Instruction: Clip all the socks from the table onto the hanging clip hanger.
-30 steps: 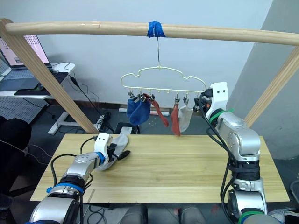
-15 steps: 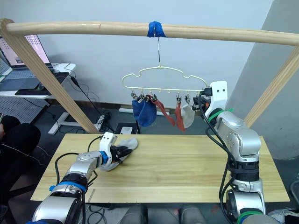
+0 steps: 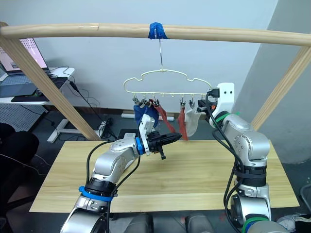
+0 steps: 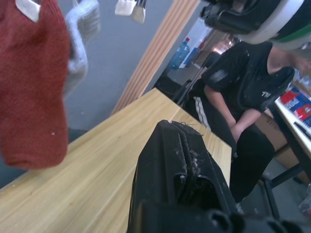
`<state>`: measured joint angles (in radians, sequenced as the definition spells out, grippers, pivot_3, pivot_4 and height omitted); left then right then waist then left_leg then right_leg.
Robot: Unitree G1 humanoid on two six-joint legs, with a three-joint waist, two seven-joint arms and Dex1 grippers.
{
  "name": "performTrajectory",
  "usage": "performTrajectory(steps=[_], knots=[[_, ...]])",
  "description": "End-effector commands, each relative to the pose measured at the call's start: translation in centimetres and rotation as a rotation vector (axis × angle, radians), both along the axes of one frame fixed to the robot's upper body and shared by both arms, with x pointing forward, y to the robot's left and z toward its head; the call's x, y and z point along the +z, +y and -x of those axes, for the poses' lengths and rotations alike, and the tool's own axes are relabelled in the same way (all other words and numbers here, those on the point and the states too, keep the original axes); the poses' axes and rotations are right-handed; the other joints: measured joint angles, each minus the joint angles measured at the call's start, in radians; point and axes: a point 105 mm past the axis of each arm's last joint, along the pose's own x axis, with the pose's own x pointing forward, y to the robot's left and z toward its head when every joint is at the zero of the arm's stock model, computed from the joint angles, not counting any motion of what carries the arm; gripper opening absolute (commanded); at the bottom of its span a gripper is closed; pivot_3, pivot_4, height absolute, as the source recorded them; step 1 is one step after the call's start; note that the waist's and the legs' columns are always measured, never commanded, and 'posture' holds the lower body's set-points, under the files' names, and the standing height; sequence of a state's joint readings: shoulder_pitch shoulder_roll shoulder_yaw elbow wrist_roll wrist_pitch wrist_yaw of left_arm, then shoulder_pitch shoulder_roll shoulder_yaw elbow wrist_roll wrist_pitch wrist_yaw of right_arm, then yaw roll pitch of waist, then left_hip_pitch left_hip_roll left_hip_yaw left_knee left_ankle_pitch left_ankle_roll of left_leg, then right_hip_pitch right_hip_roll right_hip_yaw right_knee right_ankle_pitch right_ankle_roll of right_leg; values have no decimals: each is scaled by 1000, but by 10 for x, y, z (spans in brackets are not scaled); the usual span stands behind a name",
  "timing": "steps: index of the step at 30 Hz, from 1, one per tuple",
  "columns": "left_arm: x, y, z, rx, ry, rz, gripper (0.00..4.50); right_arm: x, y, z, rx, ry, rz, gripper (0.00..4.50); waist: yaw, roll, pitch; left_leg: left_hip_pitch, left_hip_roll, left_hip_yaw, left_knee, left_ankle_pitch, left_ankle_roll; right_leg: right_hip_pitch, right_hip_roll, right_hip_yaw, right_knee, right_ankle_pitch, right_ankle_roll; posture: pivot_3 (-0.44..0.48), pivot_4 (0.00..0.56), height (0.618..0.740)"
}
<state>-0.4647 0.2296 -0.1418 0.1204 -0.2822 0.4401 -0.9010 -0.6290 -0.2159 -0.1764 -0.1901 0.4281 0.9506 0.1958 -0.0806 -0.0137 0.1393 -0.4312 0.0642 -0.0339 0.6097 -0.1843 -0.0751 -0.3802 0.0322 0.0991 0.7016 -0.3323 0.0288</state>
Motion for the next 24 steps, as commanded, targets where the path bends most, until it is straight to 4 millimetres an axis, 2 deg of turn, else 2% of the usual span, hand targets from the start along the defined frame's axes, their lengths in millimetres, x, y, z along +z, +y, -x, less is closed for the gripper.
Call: performTrajectory(steps=[1, 2, 5, 7, 12, 18, 19, 24], knots=[[-5, 29, -12, 111, -124, -150, 43, 18, -2, 2, 0, -56, -15, 54, -8, 0, 0, 0, 0, 0, 0, 0, 0, 0, 0, 0, 0, 0, 0, -64, 136, 740], [-9, 41, -14, 148, -135, -171, 43, 18, -2, 2, 0, -56, -14, 54, -11, 0, 0, 0, 0, 0, 0, 0, 0, 0, 0, 0, 0, 0, 0, -64, 136, 740], [-28, 86, -19, 267, -135, -277, 618, 17, -2, 2, -1, -54, -13, 54, -12, 1, 0, 1, 0, 0, 0, 0, 0, 0, 0, 1, 0, 0, 0, -60, 141, 740], [-44, 123, -23, 385, -93, -335, 1206, 16, -1, 2, -1, -53, -12, 54, -10, 1, 1, 1, 0, 0, -1, 0, 0, 0, 0, 0, 0, 0, 0, -55, 141, 740], [-69, 174, -21, 496, -10, -437, 2599, 15, -1, 2, 2, -49, -10, 54, -3, 1, 2, 0, 0, 0, 0, 0, 0, 0, 0, 0, -1, 0, 0, -48, 143, 740], [-94, 194, -15, 509, 83, -487, 4311, 14, 0, 1, 5, -43, -7, 54, -2, 1, 3, -1, 0, 0, -1, 0, 0, -1, 0, -1, -2, 0, 0, -44, 146, 740], [-97, 196, -16, 515, 88, -500, 4486, 14, 1, 1, 6, -42, -6, 54, -2, 1, 3, -1, 0, 0, -1, 0, 0, -1, 0, -1, -2, 0, 0, -44, 147, 740], [-112, 200, -20, 530, 137, -527, 4486, 13, 2, 2, 10, -38, -3, 54, -2, 1, 3, -1, 0, 0, -1, 0, 0, -1, 0, -1, -2, 0, 0, -47, 146, 740]])
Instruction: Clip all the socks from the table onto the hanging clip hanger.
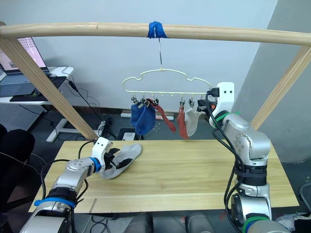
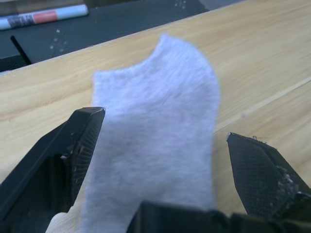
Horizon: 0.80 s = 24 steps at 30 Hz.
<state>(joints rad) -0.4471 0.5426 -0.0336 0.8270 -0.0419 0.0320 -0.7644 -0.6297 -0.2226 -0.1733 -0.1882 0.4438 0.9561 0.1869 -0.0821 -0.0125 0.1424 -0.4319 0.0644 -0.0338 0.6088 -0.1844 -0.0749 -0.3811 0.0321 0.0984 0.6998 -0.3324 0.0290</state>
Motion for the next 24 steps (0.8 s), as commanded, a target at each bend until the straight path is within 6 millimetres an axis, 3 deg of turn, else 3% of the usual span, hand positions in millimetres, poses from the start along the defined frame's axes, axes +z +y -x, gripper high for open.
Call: performTrajectory(steps=[1, 8, 9, 11, 24], knots=[[-3, 0, -5, 3, 2, -18, 4486, 14, 2, 2, 9, -46, -1, 54, 0, 0, 0, 0, 0, 0, 0, 0, 0, 0, 0, 0, 0, 0, 0, -47, 146, 740], [-19, -8, 2, -11, 81, 40, 4486, 15, 1, 2, 1, -49, 0, 54, -2, 0, 0, 0, 0, 0, 0, 0, 0, 0, 0, 0, 0, 0, 0, -66, 136, 740], [-20, -9, 3, -14, 89, 48, 4311, 15, 1, 2, 0, -50, 0, 54, -2, 0, 0, 0, 0, 0, 0, 0, 0, 0, 0, 0, 0, 0, 0, -67, 134, 740], [-23, -11, 6, -32, 104, 56, 3897, 15, 1, 3, -2, -50, -2, 54, -3, 0, 0, 0, 0, 0, 0, 0, 0, 0, 0, 0, 0, 0, 0, -67, 131, 740], [-23, -36, 10, -158, 73, 48, 46, 15, 4, 1, 1, -55, -8, 54, -3, 0, 0, 0, 0, 0, 0, 0, 0, 0, 0, 0, 0, 0, 0, -53, 116, 740]])
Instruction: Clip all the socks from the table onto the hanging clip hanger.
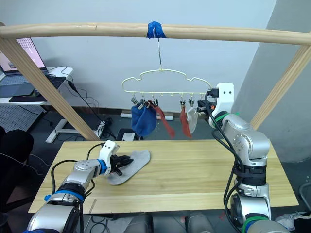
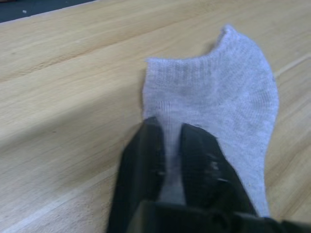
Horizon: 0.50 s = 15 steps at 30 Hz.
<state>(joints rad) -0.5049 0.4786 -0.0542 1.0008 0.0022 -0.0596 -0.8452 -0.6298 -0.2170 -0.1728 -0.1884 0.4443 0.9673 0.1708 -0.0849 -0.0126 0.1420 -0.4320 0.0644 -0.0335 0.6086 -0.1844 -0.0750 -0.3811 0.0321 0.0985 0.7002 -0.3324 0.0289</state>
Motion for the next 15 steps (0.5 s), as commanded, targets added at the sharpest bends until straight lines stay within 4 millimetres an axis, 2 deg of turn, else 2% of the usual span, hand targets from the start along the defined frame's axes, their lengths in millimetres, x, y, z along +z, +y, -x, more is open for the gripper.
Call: performTrajectory(steps=[1, 7, 11, 15], knots=[[-1, -16, 4, -71, -10, 10, 17, 17, 4, 1, 11, -69, -8, 54, 0, 0, 0, 0, 0, 0, 0, 0, 0, 0, 0, 0, 0, 0, 0, -50, 113, 740], [5, -49, 6, -180, -51, 63, 17, 18, 5, 0, 15, -74, -9, 54, 1, 0, 0, 0, 0, 0, 0, 0, 0, 0, 0, 0, 0, 0, 0, -51, 103, 740], [34, -75, 3, -246, -124, 217, 17, 19, 4, -1, 11, -77, -9, 54, 1, 0, 0, 0, 0, 0, 0, 0, 0, 0, 0, 0, 0, 0, 0, -54, 102, 740], [56, -84, 0, -290, -187, 251, 17, 19, 2, -1, 6, -79, -9, 54, 0, 0, 0, 0, 0, 0, 0, 0, 0, 0, 0, 0, 1, 0, 0, -57, 104, 740]])
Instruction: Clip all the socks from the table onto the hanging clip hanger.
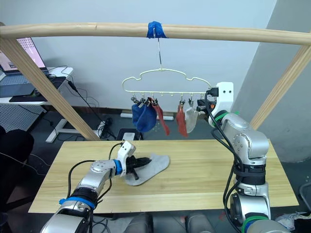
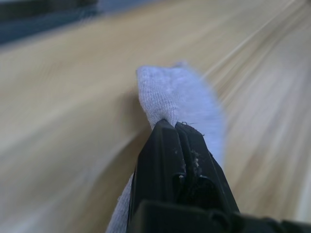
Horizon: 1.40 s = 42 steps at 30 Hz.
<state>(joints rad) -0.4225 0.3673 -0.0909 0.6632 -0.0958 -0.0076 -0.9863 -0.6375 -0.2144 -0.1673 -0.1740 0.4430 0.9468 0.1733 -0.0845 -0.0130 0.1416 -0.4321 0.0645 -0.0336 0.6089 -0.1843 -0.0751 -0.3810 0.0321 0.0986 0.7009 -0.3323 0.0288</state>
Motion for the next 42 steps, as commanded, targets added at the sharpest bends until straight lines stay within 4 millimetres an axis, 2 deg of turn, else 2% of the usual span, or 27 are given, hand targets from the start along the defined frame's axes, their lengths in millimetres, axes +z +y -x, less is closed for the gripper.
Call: performTrajectory(steps=[1, 7, 11, 16, 21, 26, 42], knots=[[25, -3, -5, -26, -69, 46, 17, 17, 0, 1, 1, -68, -5, 54, -1, 0, 0, 0, 0, 0, 0, 0, 0, 0, 0, 0, 0, 0, 0, -58, 104, 740], [34, -12, 0, -92, -89, 60, 17, 17, 0, 1, -3, -69, -5, 54, -4, 0, 0, 0, 0, 0, 0, 0, 0, 0, 0, 0, 0, 0, 0, -58, 104, 740], [77, -37, -2, -141, -186, 239, 17, 19, -2, 2, -6, -68, -13, 54, -3, 0, 0, 0, 0, 0, 0, 0, 0, 0, 0, 0, 0, 0, 0, -70, 106, 740], [114, -67, -2, -186, -257, 377, 17, 24, -2, 6, 18, -37, -51, 54, -2, 0, 0, 0, 0, 0, 1, 0, 0, 1, 0, 0, 0, 0, 0, -77, 110, 740], [127, -81, -2, -200, -291, 408, 17, 25, -2, 8, 22, -14, -55, 54, -8, 0, 0, 0, 0, 0, 1, 0, 0, 1, 0, 0, 1, 0, 0, -83, 112, 740], [135, -86, -4, -195, -311, 432, 17, 25, -1, 9, 24, -4, -59, 54, -8, 0, 0, 0, 0, 0, 1, 0, 0, 1, 0, 1, 1, 0, 0, -84, 114, 740], [140, -98, -11, -196, -331, 427, 17, 24, 6, 10, 33, 11, -67, 54, -7, 0, 0, 0, 0, 0, 1, 0, 0, 1, 0, 0, 1, 0, 0, -78, 121, 740]])
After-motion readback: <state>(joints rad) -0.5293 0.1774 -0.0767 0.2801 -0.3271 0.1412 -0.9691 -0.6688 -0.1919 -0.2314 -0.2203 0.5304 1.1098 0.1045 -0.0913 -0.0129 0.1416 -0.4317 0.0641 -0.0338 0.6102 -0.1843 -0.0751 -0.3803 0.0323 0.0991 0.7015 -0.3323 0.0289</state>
